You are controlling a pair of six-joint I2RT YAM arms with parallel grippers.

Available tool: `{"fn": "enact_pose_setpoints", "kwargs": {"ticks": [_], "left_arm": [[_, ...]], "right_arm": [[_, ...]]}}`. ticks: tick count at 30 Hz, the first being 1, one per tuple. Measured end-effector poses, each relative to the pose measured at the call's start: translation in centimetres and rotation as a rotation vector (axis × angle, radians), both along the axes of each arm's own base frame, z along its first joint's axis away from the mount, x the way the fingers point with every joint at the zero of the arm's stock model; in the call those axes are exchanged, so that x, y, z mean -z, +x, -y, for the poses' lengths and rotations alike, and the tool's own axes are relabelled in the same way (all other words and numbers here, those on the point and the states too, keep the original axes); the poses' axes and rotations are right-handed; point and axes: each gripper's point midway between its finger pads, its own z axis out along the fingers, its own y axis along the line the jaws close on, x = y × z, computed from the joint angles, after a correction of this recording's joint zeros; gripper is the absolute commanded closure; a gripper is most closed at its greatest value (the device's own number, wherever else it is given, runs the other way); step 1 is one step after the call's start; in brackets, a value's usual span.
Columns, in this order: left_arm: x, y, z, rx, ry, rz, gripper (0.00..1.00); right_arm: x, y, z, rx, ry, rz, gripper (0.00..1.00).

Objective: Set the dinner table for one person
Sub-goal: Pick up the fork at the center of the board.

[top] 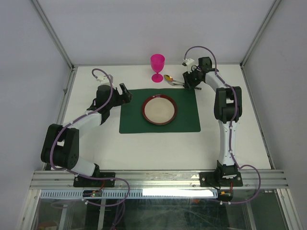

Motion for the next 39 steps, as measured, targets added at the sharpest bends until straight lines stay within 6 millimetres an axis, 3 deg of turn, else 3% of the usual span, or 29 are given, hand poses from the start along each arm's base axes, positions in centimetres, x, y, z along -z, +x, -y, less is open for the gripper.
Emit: {"fn": "enact_pose_setpoints", "kwargs": {"ticks": [11,21,39], "left_arm": [[0.0,0.1,0.0,-0.001,-0.001,0.001,0.01],[0.0,0.0,0.0,-0.003,-0.007,-0.001,0.01],[-0.1,0.1,-0.1,-0.015,-0.023,-0.005,0.01]], "right_arm": [[0.1,0.5,0.0,-0.001,0.000,0.020,0.71],[0.3,0.9,0.0,-0.002,0.000,0.046,0.76],[0.1,-0.2,0.1,0.002,-0.018,0.045,0.83]]}}
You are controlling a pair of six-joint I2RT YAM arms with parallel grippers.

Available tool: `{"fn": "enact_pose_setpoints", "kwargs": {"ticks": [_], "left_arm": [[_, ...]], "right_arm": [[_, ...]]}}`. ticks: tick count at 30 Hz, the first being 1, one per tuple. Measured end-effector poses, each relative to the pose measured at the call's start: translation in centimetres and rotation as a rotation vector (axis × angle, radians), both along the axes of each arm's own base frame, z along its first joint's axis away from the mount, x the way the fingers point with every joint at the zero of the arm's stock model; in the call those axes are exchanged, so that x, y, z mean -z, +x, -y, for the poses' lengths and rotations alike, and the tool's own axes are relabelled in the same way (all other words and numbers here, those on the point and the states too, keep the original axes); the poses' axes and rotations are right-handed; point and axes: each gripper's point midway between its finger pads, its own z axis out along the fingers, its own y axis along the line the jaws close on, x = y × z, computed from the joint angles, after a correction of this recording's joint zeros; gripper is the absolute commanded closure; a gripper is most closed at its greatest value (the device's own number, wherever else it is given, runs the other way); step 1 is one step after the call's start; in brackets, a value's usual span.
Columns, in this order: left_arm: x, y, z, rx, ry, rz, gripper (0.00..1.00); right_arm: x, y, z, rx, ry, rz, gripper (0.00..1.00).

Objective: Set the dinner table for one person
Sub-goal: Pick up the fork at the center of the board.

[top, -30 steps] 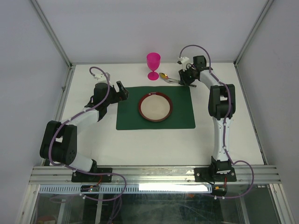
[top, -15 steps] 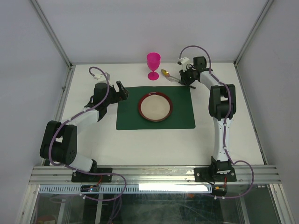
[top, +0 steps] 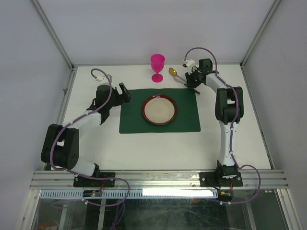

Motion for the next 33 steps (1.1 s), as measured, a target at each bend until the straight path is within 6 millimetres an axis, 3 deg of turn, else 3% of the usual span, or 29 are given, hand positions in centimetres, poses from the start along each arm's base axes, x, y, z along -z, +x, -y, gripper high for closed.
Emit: {"fn": "enact_pose_setpoints", "kwargs": {"ticks": [11,20,33], "left_arm": [[-0.4,-0.1,0.0,-0.001,-0.007,0.006,0.01],[-2.8,-0.3,0.1,0.003,-0.030,0.060,0.01],[-2.6,-0.6,0.4,0.013,-0.050,0.048,0.01]], "right_arm": [[0.0,-1.1,-0.7,-0.013,-0.006,-0.017,0.85],[0.0,-2.2,-1.4,-0.027,-0.010,-0.032,0.86],[-0.1,-3.7,-1.2,-0.018,-0.009,-0.056,0.91]]}}
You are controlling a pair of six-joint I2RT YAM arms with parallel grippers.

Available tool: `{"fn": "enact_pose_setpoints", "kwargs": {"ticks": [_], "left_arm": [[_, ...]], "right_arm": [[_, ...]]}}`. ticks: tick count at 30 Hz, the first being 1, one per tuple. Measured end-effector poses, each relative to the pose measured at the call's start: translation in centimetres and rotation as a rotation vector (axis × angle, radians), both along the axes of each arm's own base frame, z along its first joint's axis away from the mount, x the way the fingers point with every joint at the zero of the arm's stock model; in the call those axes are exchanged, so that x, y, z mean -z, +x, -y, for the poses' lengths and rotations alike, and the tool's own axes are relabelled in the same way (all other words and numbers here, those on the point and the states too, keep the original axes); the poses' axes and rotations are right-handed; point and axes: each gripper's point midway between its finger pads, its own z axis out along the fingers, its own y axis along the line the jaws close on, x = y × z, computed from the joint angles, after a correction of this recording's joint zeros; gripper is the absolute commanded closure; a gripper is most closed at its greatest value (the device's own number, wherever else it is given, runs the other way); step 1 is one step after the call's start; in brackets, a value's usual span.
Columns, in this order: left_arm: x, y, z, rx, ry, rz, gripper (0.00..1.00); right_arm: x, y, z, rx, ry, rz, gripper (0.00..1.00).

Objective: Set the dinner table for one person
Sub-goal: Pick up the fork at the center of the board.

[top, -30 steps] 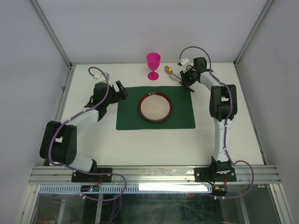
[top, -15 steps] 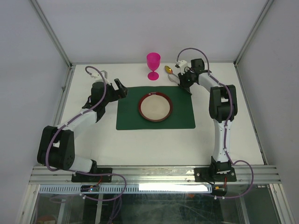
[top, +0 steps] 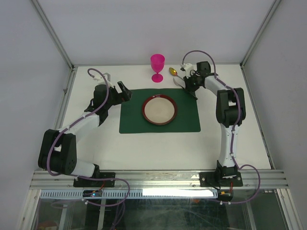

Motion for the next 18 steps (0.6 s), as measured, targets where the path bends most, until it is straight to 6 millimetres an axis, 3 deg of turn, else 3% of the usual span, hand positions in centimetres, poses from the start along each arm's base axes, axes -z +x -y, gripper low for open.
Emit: {"fn": "enact_pose_setpoints", "kwargs": {"ticks": [8,18], "left_arm": [[0.0,0.0,0.0,0.000,0.000,0.000,0.01],[0.0,-0.1,0.0,0.000,0.000,0.003,0.01]], "right_arm": [[-1.8,0.3,0.2,0.024,0.000,0.029,0.92],[-6.0,0.5,0.7,0.102,0.016,0.084,0.94]]}}
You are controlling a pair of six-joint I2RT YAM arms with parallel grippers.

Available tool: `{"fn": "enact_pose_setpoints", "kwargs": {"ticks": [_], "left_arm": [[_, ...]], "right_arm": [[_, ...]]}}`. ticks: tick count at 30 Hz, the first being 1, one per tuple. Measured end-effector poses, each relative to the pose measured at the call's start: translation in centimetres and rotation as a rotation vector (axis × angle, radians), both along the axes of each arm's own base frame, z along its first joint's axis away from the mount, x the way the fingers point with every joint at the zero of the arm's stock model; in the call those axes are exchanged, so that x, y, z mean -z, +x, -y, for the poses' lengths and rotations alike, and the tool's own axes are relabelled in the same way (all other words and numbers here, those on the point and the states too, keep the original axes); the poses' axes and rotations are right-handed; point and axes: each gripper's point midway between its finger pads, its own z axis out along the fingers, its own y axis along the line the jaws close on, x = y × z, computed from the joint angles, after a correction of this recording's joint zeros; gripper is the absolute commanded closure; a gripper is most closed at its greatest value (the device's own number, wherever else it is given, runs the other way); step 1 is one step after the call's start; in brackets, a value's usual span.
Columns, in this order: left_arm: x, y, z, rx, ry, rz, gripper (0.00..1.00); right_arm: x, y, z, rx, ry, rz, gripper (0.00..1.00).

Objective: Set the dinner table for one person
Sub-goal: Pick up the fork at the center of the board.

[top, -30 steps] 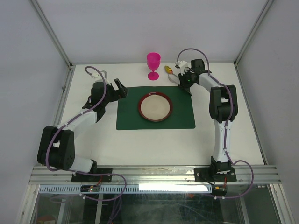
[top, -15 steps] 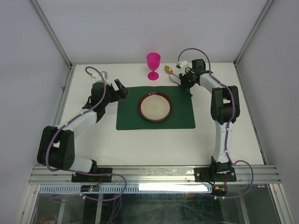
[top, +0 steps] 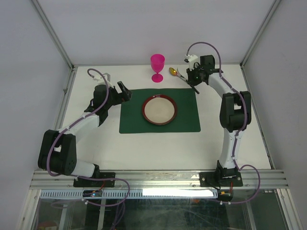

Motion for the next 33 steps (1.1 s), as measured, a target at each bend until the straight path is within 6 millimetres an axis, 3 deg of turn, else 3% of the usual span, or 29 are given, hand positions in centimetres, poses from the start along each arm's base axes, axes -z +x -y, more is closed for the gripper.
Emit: {"fn": "enact_pose_setpoints", "kwargs": {"ticks": [5,10,18,33], "left_arm": [[-0.3,0.0,0.0,0.000,-0.002,0.007,0.01],[-1.0,-0.1,0.0,-0.001,-0.005,0.024,0.01],[-1.9,-0.2,-0.3,-0.011,-0.005,0.043,0.01],[-3.2,-0.5,-0.7,-0.029,-0.005,0.077,0.01]], "right_arm": [[-1.6,-0.2,-0.1,0.055,0.037,0.000,1.00],[-2.6,-0.7,-0.3,0.100,0.070,-0.010,1.00],[-3.6,-3.7,-1.4,0.123,0.054,-0.021,1.00],[-7.5,-10.3,-4.3,0.103,0.096,0.002,1.00]]}}
